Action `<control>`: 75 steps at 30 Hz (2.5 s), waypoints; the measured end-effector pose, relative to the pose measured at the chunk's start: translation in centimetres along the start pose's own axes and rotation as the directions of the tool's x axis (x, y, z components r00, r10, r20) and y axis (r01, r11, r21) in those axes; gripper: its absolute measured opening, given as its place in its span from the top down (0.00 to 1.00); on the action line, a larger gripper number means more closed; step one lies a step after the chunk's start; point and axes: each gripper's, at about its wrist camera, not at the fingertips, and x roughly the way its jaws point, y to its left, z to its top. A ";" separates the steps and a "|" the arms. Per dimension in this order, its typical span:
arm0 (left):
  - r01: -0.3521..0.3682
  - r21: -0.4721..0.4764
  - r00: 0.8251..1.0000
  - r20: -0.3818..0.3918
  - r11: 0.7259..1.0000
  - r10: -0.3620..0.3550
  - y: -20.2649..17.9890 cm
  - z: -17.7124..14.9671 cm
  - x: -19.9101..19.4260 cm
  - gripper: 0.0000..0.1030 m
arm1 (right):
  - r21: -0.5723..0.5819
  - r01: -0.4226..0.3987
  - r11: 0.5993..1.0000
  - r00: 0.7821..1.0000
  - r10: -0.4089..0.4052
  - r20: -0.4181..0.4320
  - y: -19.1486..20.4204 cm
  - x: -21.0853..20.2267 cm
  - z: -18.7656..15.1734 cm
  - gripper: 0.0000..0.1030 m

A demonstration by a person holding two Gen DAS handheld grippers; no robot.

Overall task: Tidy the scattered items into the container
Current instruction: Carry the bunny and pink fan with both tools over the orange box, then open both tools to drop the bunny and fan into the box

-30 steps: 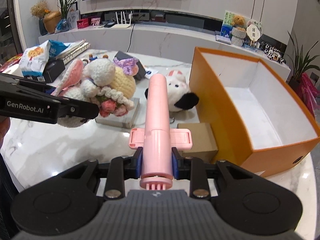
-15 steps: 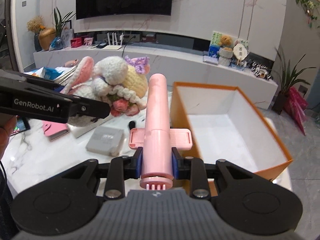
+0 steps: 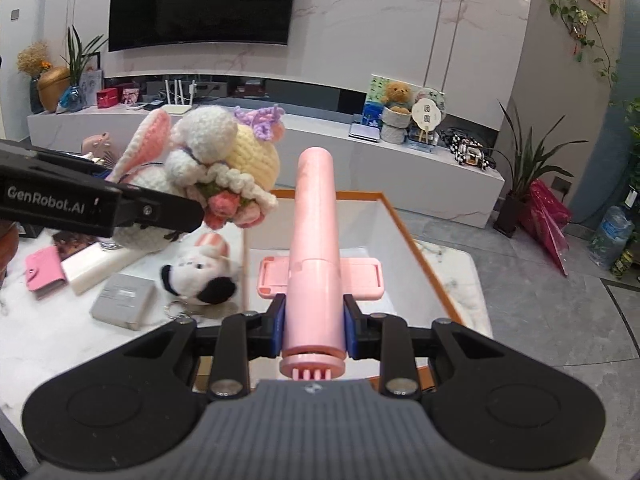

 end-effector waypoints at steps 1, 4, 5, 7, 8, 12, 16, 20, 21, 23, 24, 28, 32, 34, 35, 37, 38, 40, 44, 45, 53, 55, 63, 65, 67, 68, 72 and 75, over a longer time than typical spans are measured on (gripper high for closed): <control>0.004 -0.008 1.000 -0.006 1.000 -0.004 0.0 0.2 0.8 0.43 | -0.002 0.004 1.000 1.000 -0.004 -0.005 -0.6 0.4 0.0 0.70; 0.012 -0.040 1.000 -0.025 0.999 -0.013 0.3 0.7 3.3 0.43 | -0.013 0.016 1.000 1.000 -0.016 -0.015 -1.9 1.5 0.1 0.70; 0.015 -0.052 0.999 -0.028 0.999 -0.016 0.6 0.8 3.8 0.43 | -0.013 0.015 1.000 1.000 -0.015 -0.018 -2.4 2.0 0.2 0.70; 0.016 -0.075 0.999 -0.034 0.997 -0.018 1.1 1.2 5.1 0.43 | -0.018 0.012 1.000 1.000 -0.013 -0.027 -3.3 3.1 0.6 0.70; 0.012 -0.082 0.999 -0.038 0.997 -0.015 1.3 1.4 5.7 0.43 | -0.024 0.012 1.000 0.999 -0.013 -0.031 -3.7 3.8 0.9 0.70; -0.015 -0.106 0.998 -0.067 0.994 0.008 2.1 2.6 8.4 0.43 | -0.037 0.002 0.999 0.999 -0.004 -0.052 -4.7 6.1 1.7 0.70; -0.045 -0.140 0.993 -0.113 0.989 0.029 3.1 3.0 10.5 0.43 | -0.016 -0.018 1.000 0.995 0.016 -0.097 -5.9 9.3 2.1 0.70; -0.091 -0.145 0.981 -0.183 0.985 0.064 3.7 2.6 12.9 0.43 | -0.008 -0.034 0.999 0.987 0.032 -0.158 -6.4 12.4 2.0 0.70; -0.099 -0.143 0.978 -0.198 0.985 0.070 3.8 2.4 13.5 0.43 | -0.010 -0.036 0.999 0.984 0.034 -0.172 -6.4 13.1 1.9 0.70; -0.113 -0.143 0.972 -0.223 0.983 0.080 4.0 2.1 14.4 0.43 | -0.012 -0.041 0.999 0.979 0.038 -0.201 -6.4 14.5 1.6 0.70; -0.120 -0.143 0.969 -0.233 0.982 0.085 4.1 2.0 14.7 0.43 | -0.012 -0.044 0.999 0.976 0.040 -0.212 -6.4 15.0 1.6 0.70; -0.156 -0.129 0.956 -0.269 0.979 0.117 4.5 2.1 16.0 0.43 | -0.015 -0.061 0.998 0.965 0.055 -0.258 -6.5 17.2 1.7 0.70; -0.190 -0.096 0.940 -0.305 0.977 0.153 4.9 2.2 16.9 0.42 | -0.021 -0.073 0.997 0.952 0.063 -0.298 -6.4 19.3 1.8 0.70; -0.202 -0.066 0.933 -0.315 0.977 0.172 4.7 2.3 17.2 0.42 | -0.028 -0.079 0.996 0.946 0.066 -0.319 -6.3 20.2 1.9 0.70; -0.214 -0.051 0.929 -0.321 0.976 0.187 4.5 2.4 17.4 0.42 | -0.034 -0.080 0.996 0.943 0.065 -0.326 -6.2 20.5 1.9 0.70; -0.226 -0.031 0.922 -0.330 0.974 0.203 4.2 2.4 17.7 0.42 | -0.046 -0.081 0.996 0.939 0.061 -0.339 -6.0 21.2 2.0 0.70; -0.231 -0.019 0.919 -0.334 0.973 0.212 4.1 2.4 17.9 0.42 | -0.051 -0.081 0.995 0.937 0.058 -0.346 -5.9 21.5 2.0 0.70; -0.240 0.006 0.912 -0.342 0.971 0.228 3.8 2.5 18.2 0.42 | -0.057 -0.079 0.995 0.932 0.053 -0.359 -5.8 22.1 2.0 0.70; -0.261 0.050 0.897 -0.357 0.964 0.261 3.4 2.6 19.0 0.41 | -0.049 -0.076 0.996 0.924 0.052 -0.378 -6.0 22.9 1.9 0.70; -0.269 0.059 0.893 -0.358 0.961 0.272 3.3 2.7 19.2 0.41 | -0.049 -0.076 0.996 0.922 0.052 -0.383 -6.1 23.1 1.8 0.70; -0.297 0.113 0.872 -0.373 0.948 0.317 3.0 3.0 20.0 0.41 | -0.053 -0.090 0.994 0.910 0.061 -0.410 -5.9 23.9 2.0 0.70; -0.295 0.119 0.871 -0.374 0.948 0.318 2.9 3.1 20.0 0.41 | -0.058 -0.094 0.994 0.909 0.062 -0.411 -5.8 23.9 2.0 0.70; -0.289 0.109 0.873 -0.378 0.951 0.309 3.3 3.6 20.1 0.37 | -0.055 -0.088 0.995 0.922 0.061 -0.383 -6.1 23.4 3.0 0.69; -0.284 0.111 0.875 -0.376 0.953 0.304 3.2 3.6 19.8 0.37 | -0.060 -0.088 0.994 0.924 0.059 -0.378 -6.0 23.1 3.2 0.69; -0.284 0.115 0.876 -0.373 0.952 0.306 3.0 3.7 19.7 0.37 | -0.061 -0.086 0.994 0.925 0.057 -0.377 -6.0 22.9 3.3 0.69; -0.284 0.117 0.876 -0.371 0.952 0.307 3.0 3.7 19.6 0.37 | -0.061 -0.085 0.994 0.925 0.056 -0.377 -6.0 22.8 3.2 0.69; -0.282 0.122 0.881 -0.359 0.952 0.307 2.8 4.1 19.0 0.37 | -0.058 -0.082 0.995 0.925 0.054 -0.376 -6.0 22.4 3.0 0.69; -0.281 0.111 0.889 -0.344 0.953 0.302 2.8 4.3 18.2 0.37 | -0.055 -0.081 0.995 0.927 0.055 -0.372 -6.0 22.0 2.9 0.68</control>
